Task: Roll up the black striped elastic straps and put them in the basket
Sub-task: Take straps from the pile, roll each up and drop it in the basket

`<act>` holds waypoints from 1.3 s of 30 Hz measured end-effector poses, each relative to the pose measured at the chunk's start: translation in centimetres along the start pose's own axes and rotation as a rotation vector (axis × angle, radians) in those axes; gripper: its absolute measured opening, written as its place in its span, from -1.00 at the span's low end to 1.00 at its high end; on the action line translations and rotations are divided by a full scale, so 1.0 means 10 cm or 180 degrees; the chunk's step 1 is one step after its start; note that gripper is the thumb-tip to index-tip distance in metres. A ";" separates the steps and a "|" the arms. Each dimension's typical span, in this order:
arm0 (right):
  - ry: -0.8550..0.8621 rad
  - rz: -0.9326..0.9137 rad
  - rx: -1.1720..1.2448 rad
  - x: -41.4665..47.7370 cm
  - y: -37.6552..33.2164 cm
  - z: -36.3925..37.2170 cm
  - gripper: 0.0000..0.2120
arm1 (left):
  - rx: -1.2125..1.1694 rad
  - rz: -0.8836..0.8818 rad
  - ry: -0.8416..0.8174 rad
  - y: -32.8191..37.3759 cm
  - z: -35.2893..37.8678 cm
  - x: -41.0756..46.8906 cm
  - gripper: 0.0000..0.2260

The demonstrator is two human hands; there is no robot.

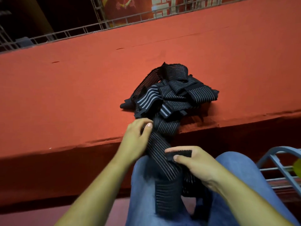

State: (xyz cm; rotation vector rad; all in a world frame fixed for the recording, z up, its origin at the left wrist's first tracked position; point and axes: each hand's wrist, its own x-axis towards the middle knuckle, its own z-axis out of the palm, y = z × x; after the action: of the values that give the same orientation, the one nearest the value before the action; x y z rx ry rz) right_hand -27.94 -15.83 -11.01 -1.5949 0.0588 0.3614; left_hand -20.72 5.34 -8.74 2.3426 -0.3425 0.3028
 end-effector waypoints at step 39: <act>0.0749 -0.0239 0.1885 -0.53 0.08 -0.25 -0.68 | -0.3044 -0.2123 -0.1136 0.59 0.45 -1.49 -0.58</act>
State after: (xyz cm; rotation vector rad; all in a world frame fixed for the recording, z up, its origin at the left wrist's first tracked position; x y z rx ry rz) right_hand -32.71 -19.29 -10.39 -1.0413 0.2618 0.0795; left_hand -36.04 0.39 -12.81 1.4204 0.1359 -0.5104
